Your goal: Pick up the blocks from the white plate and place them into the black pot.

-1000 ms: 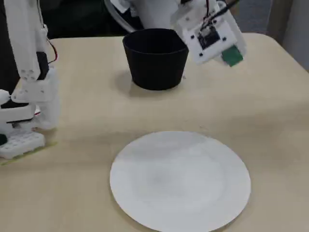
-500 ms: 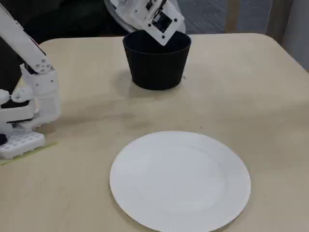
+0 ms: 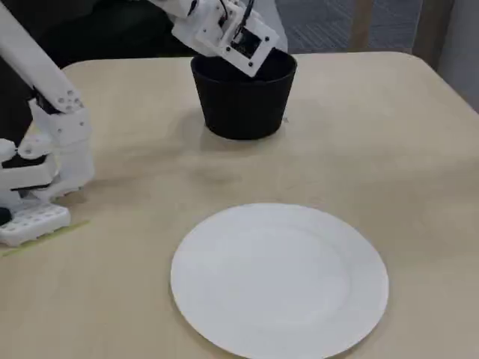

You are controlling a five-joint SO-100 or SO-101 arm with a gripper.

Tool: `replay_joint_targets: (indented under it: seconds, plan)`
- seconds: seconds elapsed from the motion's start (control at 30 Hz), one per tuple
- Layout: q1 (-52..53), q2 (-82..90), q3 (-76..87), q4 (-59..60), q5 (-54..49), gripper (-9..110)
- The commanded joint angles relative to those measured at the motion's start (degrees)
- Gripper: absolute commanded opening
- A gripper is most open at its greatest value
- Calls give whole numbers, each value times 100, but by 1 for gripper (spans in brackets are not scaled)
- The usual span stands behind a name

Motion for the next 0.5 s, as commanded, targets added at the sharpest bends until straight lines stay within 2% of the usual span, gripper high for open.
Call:
replay_joint_targets:
  seconds: [0.0,0.13,0.23,0.33,0.47]
  plan:
    - [-62,149,-18,114,-123,28]
    - [26,237,-70,255,-220,21]
    - [255,422,-88,396,-237,-2]
    - [949,1011,-88,1011,-369,-2]
    - [2426,1942,-62,1626,-756,-2]
